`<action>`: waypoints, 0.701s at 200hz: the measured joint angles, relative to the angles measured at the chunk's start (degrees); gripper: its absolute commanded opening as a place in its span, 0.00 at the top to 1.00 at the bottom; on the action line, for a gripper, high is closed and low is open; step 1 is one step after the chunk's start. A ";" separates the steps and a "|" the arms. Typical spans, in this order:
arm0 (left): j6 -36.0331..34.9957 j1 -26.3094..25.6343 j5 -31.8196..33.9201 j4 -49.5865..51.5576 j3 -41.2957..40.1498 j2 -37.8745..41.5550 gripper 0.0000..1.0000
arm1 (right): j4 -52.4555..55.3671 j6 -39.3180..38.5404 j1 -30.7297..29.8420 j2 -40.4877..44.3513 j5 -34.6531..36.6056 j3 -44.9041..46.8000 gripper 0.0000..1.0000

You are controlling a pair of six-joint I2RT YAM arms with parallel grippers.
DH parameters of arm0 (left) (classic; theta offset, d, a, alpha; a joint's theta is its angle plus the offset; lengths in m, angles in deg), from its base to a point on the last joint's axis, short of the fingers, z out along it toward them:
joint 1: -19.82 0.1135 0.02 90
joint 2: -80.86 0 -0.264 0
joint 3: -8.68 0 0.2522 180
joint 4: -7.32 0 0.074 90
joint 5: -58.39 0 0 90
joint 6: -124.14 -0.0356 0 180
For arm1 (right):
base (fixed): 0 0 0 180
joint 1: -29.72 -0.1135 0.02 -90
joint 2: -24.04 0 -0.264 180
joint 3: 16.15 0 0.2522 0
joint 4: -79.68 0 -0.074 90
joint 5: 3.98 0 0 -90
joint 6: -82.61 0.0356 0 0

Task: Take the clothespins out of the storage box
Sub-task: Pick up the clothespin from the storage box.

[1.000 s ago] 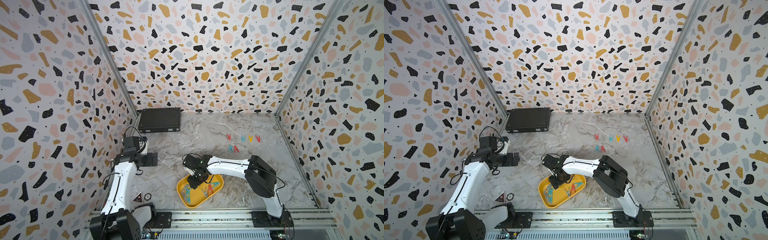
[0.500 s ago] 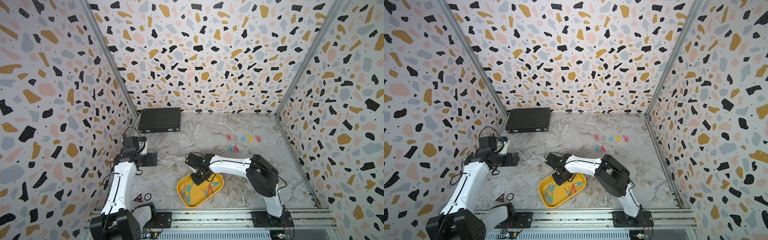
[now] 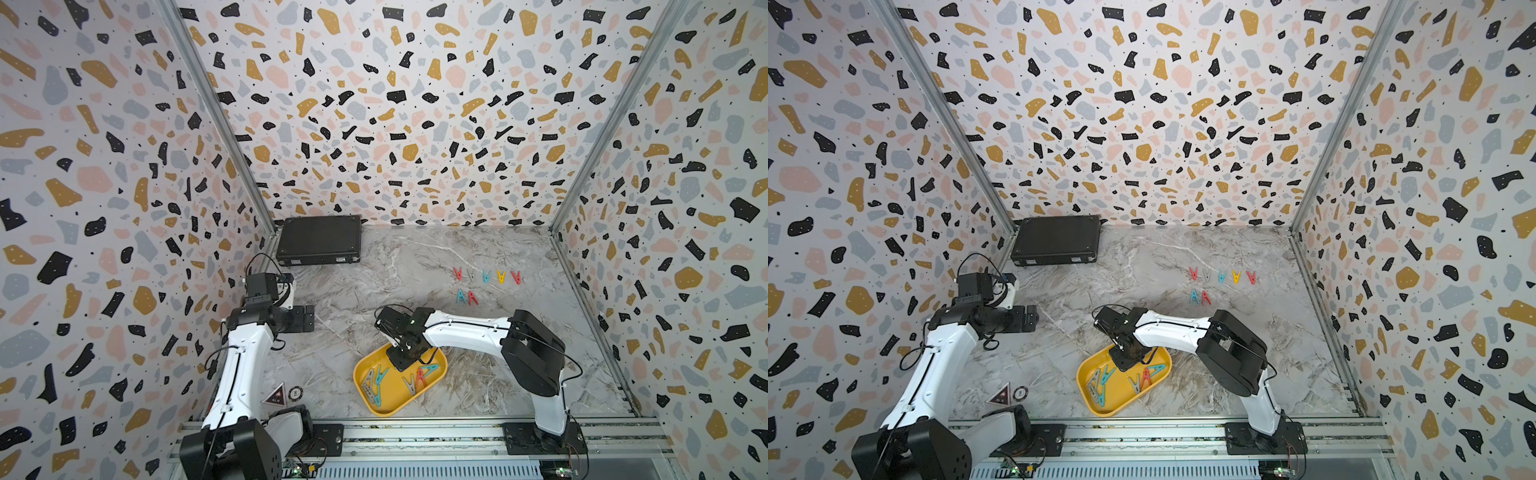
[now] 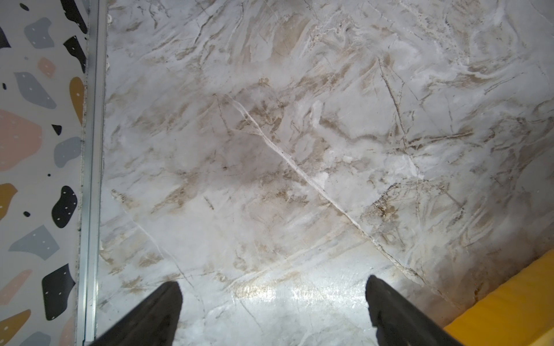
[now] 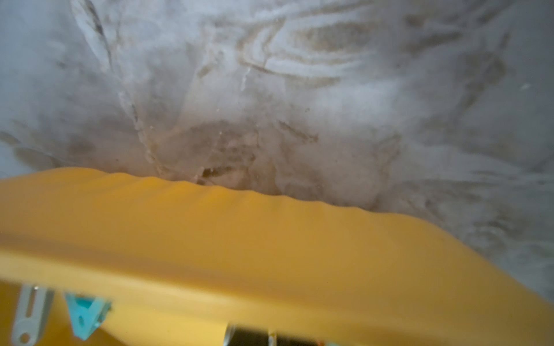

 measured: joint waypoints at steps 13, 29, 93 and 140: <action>-0.11 0.02 -0.90 0.02 0.00 0.00 0.00 | 0.46 -0.42 0.00 1.29 0.44 0.02 1.00; -0.33 0.02 -2.29 0.09 0.00 0.00 0.00 | 0.96 -1.14 0.00 3.32 0.94 0.07 1.00; -0.83 0.02 -6.86 0.33 0.00 0.57 0.00 | 3.87 -3.63 0.35 15.39 3.37 0.83 1.00; -1.20 0.02 -8.48 0.46 0.00 0.57 0.00 | 6.38 -4.90 5.40 19.98 4.57 3.61 1.00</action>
